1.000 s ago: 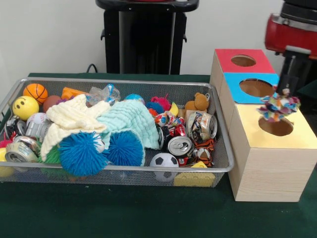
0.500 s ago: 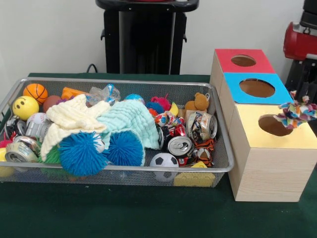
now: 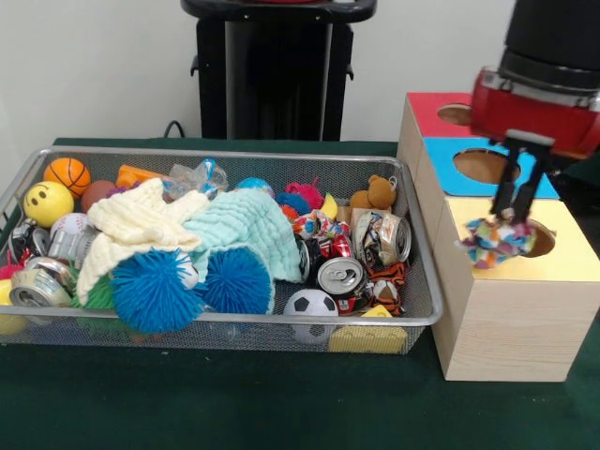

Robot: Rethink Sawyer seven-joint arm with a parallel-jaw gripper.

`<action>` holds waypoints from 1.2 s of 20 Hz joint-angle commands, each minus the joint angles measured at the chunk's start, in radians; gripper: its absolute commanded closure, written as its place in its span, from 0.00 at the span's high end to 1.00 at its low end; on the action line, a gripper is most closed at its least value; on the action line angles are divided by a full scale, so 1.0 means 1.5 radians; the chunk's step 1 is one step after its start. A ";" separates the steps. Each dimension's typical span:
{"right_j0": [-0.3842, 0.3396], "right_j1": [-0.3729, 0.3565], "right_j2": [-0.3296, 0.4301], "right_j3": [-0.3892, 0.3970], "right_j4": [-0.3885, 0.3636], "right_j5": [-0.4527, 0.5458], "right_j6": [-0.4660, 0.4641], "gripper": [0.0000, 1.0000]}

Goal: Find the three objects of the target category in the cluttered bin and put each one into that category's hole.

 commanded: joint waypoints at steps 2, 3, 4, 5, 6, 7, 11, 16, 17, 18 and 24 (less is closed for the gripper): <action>-0.047 0.038 0.051 0.028 -0.034 -0.054 0.034 0.00; -0.047 0.042 0.051 0.025 -0.035 -0.057 0.036 0.00; -0.047 0.046 0.051 0.021 -0.036 -0.061 0.038 0.00; -0.047 0.050 0.052 0.018 -0.036 -0.061 0.040 0.00; -0.045 0.055 0.051 0.012 -0.036 -0.064 0.045 0.00; -0.043 0.061 0.050 0.007 -0.035 -0.067 0.051 0.00; -0.023 0.067 0.038 -0.003 -0.024 -0.046 0.084 0.00; 0.022 0.012 0.007 0.017 -0.001 0.068 0.141 0.00; 0.025 0.002 0.004 0.021 0.001 0.083 0.142 0.00; 0.027 -0.011 0.002 0.026 0.003 0.104 0.140 0.00; 0.026 -0.044 0.008 0.060 0.011 0.107 0.130 0.00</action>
